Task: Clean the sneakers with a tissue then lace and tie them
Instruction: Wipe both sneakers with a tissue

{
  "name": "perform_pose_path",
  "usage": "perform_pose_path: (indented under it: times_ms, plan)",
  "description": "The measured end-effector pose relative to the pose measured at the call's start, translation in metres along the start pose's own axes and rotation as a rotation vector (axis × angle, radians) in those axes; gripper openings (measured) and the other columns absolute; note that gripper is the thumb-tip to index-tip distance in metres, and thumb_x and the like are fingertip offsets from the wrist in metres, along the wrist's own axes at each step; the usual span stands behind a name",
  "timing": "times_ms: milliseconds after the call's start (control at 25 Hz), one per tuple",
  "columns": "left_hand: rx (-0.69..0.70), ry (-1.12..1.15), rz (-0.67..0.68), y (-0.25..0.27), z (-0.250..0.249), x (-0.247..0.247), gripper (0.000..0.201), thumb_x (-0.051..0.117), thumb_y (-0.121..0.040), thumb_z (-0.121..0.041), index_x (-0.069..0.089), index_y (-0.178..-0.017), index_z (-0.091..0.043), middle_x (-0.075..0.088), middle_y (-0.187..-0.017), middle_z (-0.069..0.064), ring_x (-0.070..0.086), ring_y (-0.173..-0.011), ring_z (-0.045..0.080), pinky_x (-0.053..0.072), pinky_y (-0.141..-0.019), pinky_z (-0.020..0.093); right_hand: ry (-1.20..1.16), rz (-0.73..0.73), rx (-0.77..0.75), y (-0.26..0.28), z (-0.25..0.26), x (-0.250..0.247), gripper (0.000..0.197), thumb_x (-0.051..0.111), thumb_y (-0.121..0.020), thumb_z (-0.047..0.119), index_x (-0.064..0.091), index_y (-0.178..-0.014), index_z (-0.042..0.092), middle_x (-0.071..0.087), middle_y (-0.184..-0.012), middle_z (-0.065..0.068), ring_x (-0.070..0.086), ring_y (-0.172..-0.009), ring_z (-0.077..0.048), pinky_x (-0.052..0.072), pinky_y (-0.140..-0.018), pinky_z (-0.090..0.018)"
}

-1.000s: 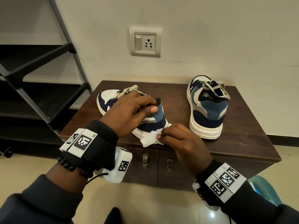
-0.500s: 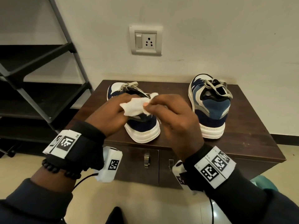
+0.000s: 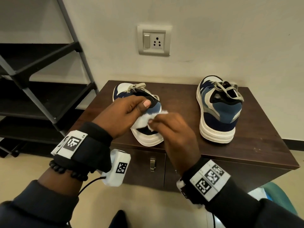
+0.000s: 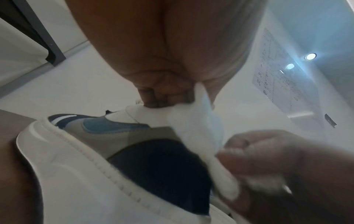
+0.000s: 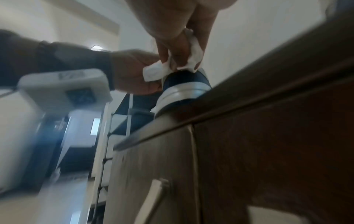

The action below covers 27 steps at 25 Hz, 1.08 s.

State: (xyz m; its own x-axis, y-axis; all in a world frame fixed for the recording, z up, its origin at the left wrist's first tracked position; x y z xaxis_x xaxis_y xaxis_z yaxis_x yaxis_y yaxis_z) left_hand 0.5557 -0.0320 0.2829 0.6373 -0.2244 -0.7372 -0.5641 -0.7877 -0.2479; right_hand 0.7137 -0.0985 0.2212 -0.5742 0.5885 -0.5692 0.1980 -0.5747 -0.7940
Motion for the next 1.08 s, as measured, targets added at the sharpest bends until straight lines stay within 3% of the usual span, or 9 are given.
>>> perform_pose_path:
  times_ms: [120, 280, 360, 440, 600, 760, 880, 960, 1080]
  plan:
    - [0.000, -0.042, -0.003, -0.002, -0.001, 0.000, 0.023, 0.037, -0.098, -0.038, 0.060, -0.100, -0.033, 0.061, -0.085, -0.019, 0.057, -0.083, -0.006, 0.040, -0.070, 0.007, -0.017, 0.132, -0.035, 0.019, -0.008, 0.000, 0.018, 0.060, -0.086, 0.010, 0.069, -0.100, 0.006, 0.065, -0.103, -0.009, 0.058, -0.095, -0.022, 0.053, -0.073, -0.033]
    - [0.003, -0.047, 0.017, -0.003, -0.004, 0.001, 0.025, 0.038, -0.099, -0.035, 0.053, -0.079, -0.038, 0.056, -0.069, -0.026, 0.052, -0.067, -0.007, 0.036, -0.061, 0.007, -0.037, -0.013, 0.038, -0.002, -0.012, -0.006, 0.018, 0.061, -0.087, 0.011, 0.070, -0.101, 0.004, 0.065, -0.104, -0.011, 0.059, -0.096, -0.023, 0.051, -0.079, -0.031]
    - [-0.004, -0.043, 0.020, -0.002, -0.003, 0.001, 0.025, 0.037, -0.100, -0.035, 0.061, -0.095, -0.032, 0.062, -0.082, -0.022, 0.057, -0.080, -0.006, 0.041, -0.068, 0.009, 0.031, 0.079, -0.042, 0.011, -0.002, 0.002, 0.020, 0.066, -0.083, 0.008, 0.069, -0.102, 0.004, 0.065, -0.104, -0.010, 0.056, -0.097, -0.022, 0.053, -0.076, -0.031]
    - [-0.019, -0.033, 0.019, -0.001, -0.001, 0.000, 0.032, 0.037, -0.100, -0.036, 0.063, -0.111, -0.023, 0.067, -0.100, -0.012, 0.060, -0.094, 0.000, 0.047, -0.081, 0.017, 0.045, 0.179, -0.105, 0.022, -0.003, 0.002, 0.024, 0.069, -0.079, 0.007, 0.069, -0.102, 0.005, 0.064, -0.104, -0.011, 0.056, -0.096, -0.022, 0.055, -0.072, -0.031]
    - [-0.028, 0.010, -0.001, -0.004, -0.003, 0.005, 0.037, 0.038, -0.099, -0.045, 0.065, -0.095, -0.021, 0.067, -0.087, -0.001, 0.062, -0.084, 0.016, 0.051, -0.079, 0.043, -0.013, 0.083, 0.021, 0.019, -0.013, -0.004, 0.017, 0.063, -0.083, 0.007, 0.069, -0.099, 0.005, 0.064, -0.102, -0.010, 0.058, -0.095, -0.022, 0.053, -0.074, -0.032]
    - [0.011, -0.007, -0.020, -0.006, -0.008, 0.008, 0.035, 0.047, -0.094, -0.049, 0.064, -0.087, -0.020, 0.066, -0.080, -0.002, 0.062, -0.078, 0.015, 0.052, -0.073, 0.041, 0.017, 0.253, -0.102, 0.040, -0.007, -0.001, 0.023, 0.068, -0.079, 0.005, 0.068, -0.102, 0.007, 0.063, -0.102, -0.008, 0.057, -0.092, -0.021, 0.054, -0.067, -0.030]
    - [0.004, 0.005, 0.002, -0.008, -0.007, 0.008, 0.029, 0.044, -0.097, -0.042, 0.062, -0.084, -0.025, 0.065, -0.078, -0.005, 0.061, -0.075, 0.012, 0.050, -0.068, 0.037, -0.003, 0.207, -0.019, 0.035, -0.018, -0.004, 0.023, 0.068, -0.079, 0.005, 0.067, -0.102, 0.007, 0.062, -0.102, -0.008, 0.058, -0.092, -0.020, 0.053, -0.068, -0.029]
    - [-0.006, 0.049, 0.013, -0.007, -0.007, 0.008, 0.024, 0.043, -0.098, -0.039, 0.061, -0.084, -0.032, 0.064, -0.080, -0.013, 0.060, -0.078, 0.005, 0.048, -0.071, 0.029, 0.002, 0.279, -0.017, 0.039, -0.012, -0.003, 0.026, 0.073, -0.074, 0.003, 0.068, -0.100, 0.009, 0.063, -0.099, -0.006, 0.057, -0.088, -0.018, 0.054, -0.063, -0.030]
    - [0.018, 0.051, 0.039, -0.008, -0.004, 0.005, 0.024, 0.041, -0.100, -0.035, 0.063, -0.091, -0.029, 0.065, -0.087, -0.010, 0.061, -0.084, 0.007, 0.047, -0.074, 0.030, -0.171, 0.084, 0.187, 0.019, -0.011, -0.013, 0.017, 0.060, -0.085, 0.010, 0.070, -0.098, 0.011, 0.064, -0.098, -0.002, 0.059, -0.086, -0.010, 0.051, -0.070, -0.022]
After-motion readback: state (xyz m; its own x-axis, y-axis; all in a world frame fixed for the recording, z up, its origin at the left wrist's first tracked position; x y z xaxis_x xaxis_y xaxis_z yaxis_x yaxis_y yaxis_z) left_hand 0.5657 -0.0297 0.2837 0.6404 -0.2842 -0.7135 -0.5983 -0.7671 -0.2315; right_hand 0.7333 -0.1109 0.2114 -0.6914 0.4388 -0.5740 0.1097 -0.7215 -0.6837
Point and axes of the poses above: each hand's wrist, its own y-axis away from the middle knuckle, its own x-axis out of the palm, z = x × y, the point moved 1 cm from there along -y, towards the middle knuckle
